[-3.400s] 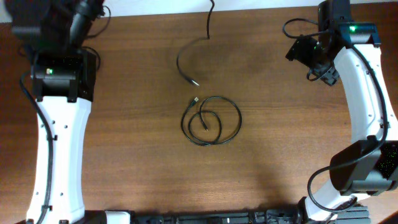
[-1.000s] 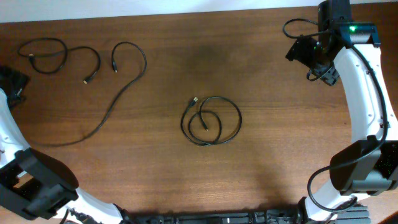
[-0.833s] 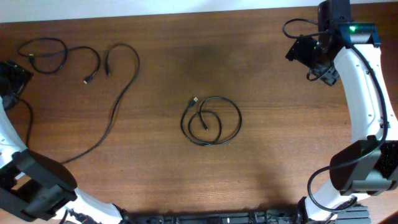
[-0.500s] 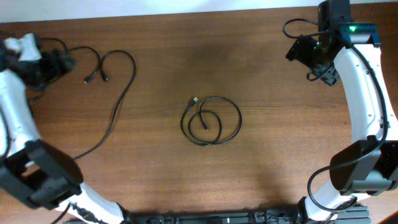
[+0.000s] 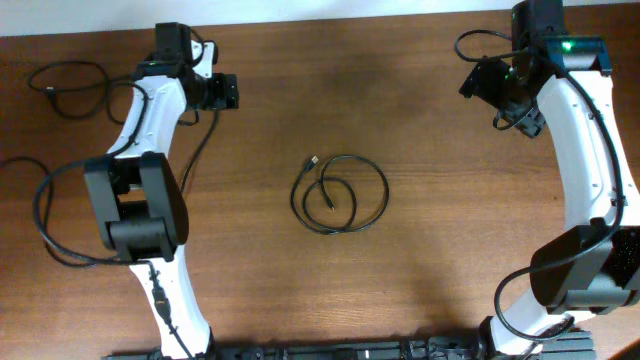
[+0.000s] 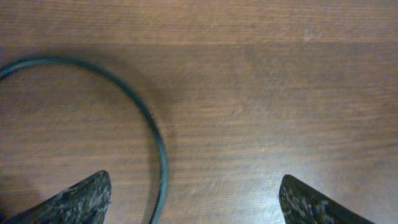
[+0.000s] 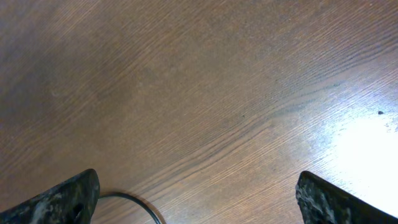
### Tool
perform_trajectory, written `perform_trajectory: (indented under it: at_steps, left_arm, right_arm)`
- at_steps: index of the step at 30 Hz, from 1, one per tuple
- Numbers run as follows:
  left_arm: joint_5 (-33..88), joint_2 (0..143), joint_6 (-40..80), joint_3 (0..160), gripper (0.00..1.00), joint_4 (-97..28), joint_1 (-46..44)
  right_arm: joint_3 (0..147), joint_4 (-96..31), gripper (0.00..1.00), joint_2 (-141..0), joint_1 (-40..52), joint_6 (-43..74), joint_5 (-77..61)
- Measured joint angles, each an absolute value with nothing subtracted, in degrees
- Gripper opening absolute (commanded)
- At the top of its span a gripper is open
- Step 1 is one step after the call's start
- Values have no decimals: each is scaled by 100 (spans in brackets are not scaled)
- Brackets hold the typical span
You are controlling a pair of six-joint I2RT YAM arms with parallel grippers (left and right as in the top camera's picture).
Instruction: Untangle cables
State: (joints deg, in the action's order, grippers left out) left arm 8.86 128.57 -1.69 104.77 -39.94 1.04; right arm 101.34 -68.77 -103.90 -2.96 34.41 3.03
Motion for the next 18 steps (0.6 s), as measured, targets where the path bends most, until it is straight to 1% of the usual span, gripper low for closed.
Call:
perform_trajectory:
  at_steps: [2,3,5,8,10,12,14,15,18]
  left_arm:
    - [644,13004,-143,10477,84,-3837,-25]
    - [532,13080,-128,10477,76,-3806,-62]
    - [261,13253,-91,10477,73,-3789,-126]
    - [115,13410,-99,10477,50,-3782,-123]
    - [38,13443,-67,10477,44,-3760,-117]
    - [-5,13443,-49,10477,33,-3760,-117]
    - [-47,13443,-43,10477,9,-3765,-117]
    - [-49,13443,-45,10477,1,-3776,-117]
    - [-69,13443,-45,10479,0,-3787,-117]
  right_arm:
    - [10134,-6877,98,-10390,-296,3444,303]
    - [10134,-6873,99,-10390,-296,3444,303]
    - [10134,-6879,98,-10390,-296,3444,303]
    - [10134,-6875,98,-10390,-296,3444,303]
    - [10134,-6877,98,-10390,-296,3444,303]
    - [10134,-6877,98,-10390,-296,3444,303]
    - [10134,-6877,98,-10390,-296,3441,303]
    - [10134,-6877,99,-10390,-296,3444,303]
    - [10134,-6875,98,-10390,-296,3444,303]
